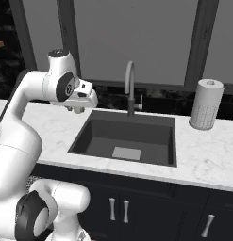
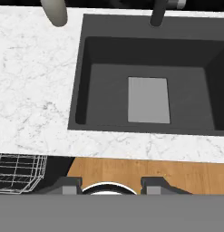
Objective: Pick up the cup and bowl from the counter, place them in the dishwasher, and close the dishwasher door.
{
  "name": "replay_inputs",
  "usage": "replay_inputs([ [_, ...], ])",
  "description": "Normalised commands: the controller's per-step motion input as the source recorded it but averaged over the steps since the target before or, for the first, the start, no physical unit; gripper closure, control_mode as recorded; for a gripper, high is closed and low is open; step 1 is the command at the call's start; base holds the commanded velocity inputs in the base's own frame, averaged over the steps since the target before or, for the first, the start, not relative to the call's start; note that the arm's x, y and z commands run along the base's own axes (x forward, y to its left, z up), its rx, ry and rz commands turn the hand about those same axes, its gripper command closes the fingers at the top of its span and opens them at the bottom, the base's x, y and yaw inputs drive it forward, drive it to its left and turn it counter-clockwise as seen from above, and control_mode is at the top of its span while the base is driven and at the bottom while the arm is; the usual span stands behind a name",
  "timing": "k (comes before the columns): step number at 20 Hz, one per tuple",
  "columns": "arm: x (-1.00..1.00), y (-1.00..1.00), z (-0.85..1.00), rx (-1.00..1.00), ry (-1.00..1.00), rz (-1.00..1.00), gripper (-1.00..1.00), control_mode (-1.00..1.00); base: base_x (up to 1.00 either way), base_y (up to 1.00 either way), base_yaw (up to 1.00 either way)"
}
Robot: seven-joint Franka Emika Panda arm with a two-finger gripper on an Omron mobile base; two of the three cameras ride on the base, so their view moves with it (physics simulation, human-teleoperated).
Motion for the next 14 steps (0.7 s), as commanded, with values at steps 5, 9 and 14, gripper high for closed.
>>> replay_inputs([
  [5, -0.40, 0.17, 0.00, 0.00, -0.10, 0.01, -1.00, -1.00, 0.00, 0.00, 0.00],
  [9, -0.69, 0.28, 0.00, 0.00, -0.16, 0.01, -1.00, -1.00, 0.00, 0.00, 0.00],
  [14, -0.68, 0.30, 0.00, -0.02, -0.15, 0.00, -1.00, -1.00, 0.00, 0.00, 0.00],
])
